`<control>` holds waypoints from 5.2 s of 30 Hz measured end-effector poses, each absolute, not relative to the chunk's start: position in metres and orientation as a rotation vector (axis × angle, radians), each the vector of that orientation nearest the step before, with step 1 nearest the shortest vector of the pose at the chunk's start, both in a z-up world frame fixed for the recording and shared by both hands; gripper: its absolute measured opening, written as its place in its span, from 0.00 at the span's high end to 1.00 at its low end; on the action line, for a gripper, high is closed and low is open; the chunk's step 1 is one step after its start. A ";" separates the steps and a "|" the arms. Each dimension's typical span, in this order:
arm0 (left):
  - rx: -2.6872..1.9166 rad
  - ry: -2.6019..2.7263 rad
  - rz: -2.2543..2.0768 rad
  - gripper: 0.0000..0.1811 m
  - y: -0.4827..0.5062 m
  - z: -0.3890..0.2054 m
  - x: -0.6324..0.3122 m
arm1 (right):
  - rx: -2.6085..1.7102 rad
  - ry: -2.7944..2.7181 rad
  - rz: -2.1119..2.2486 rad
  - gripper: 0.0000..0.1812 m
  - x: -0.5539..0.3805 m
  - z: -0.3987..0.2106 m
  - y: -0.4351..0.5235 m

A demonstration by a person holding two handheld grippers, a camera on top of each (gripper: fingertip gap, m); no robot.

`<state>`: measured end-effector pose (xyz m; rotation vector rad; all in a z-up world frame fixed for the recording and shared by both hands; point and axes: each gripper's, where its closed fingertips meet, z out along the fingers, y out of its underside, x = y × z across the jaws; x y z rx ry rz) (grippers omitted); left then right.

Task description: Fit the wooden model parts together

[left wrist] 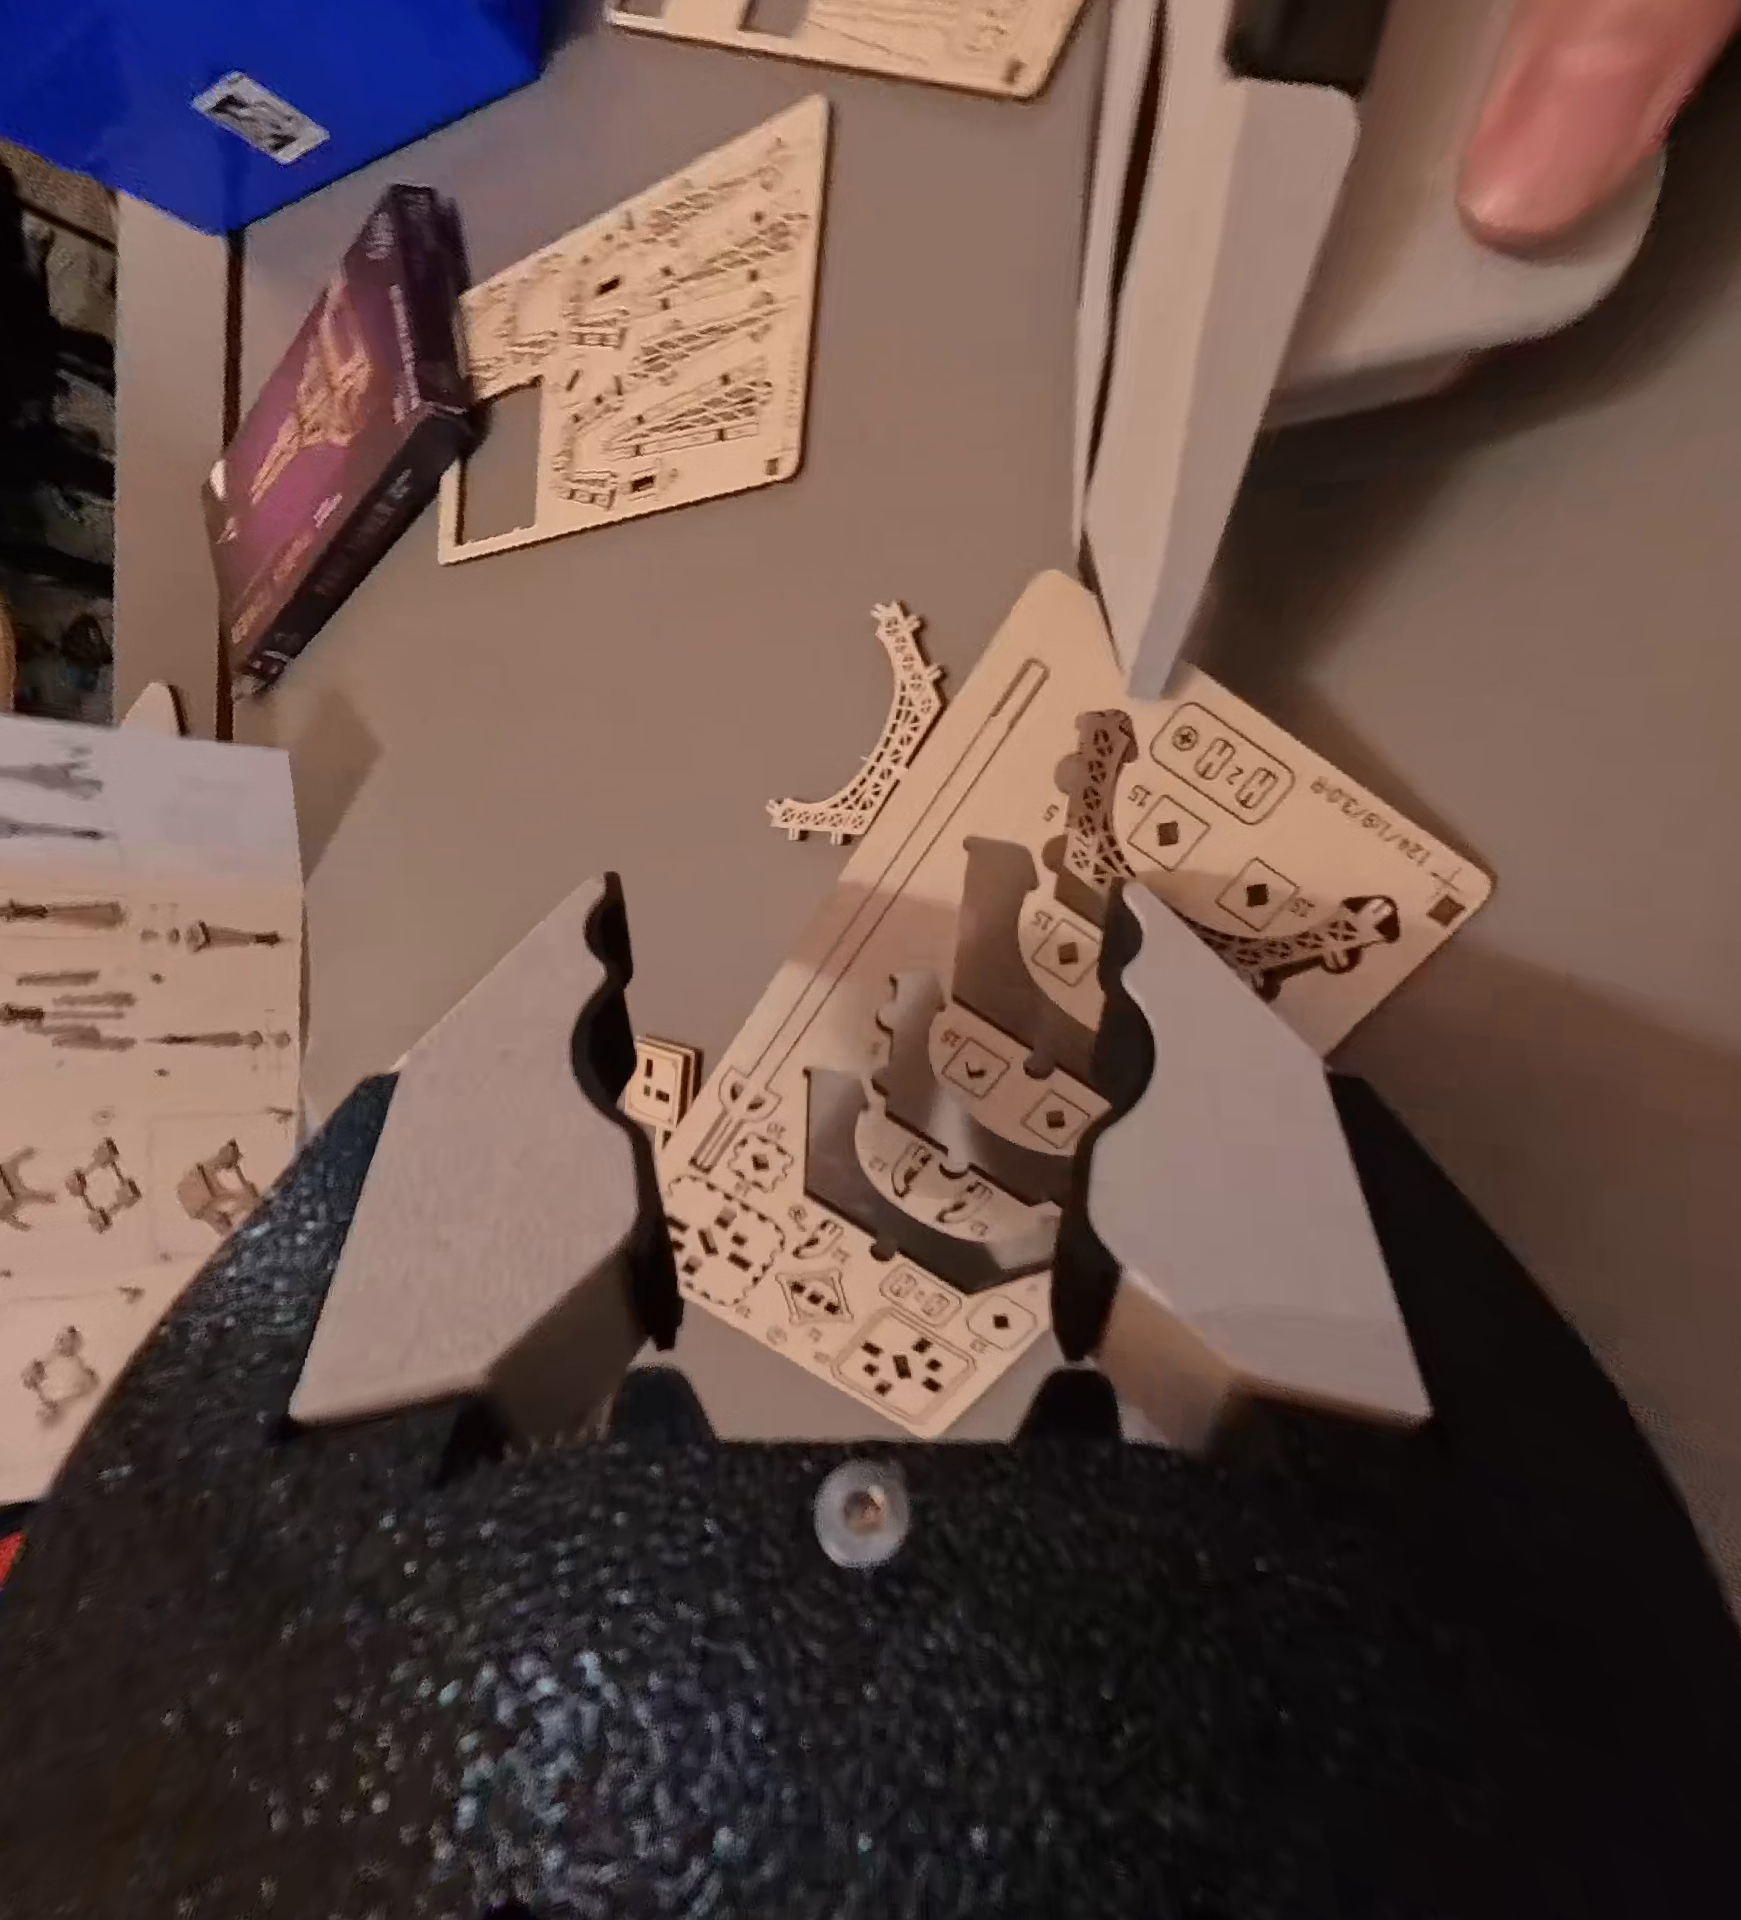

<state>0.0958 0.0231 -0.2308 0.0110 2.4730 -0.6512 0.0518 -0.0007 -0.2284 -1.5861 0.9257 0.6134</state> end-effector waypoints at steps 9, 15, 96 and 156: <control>0.087 2.481 -0.557 0.47 0.021 -0.225 0.102 | -1.572 0.944 0.597 1.00 0.055 -0.229 -0.002; -0.485 2.225 -1.037 0.57 0.052 -0.169 0.097 | -1.354 0.915 0.555 1.00 0.070 -0.200 -0.017; -1.143 2.346 -2.301 0.80 -0.002 -0.144 0.074 | -0.615 0.818 0.358 1.00 0.114 -0.117 -0.100; -1.251 1.981 -1.174 0.92 0.339 -0.162 0.174 | -1.802 1.121 0.640 0.98 0.233 -0.230 0.278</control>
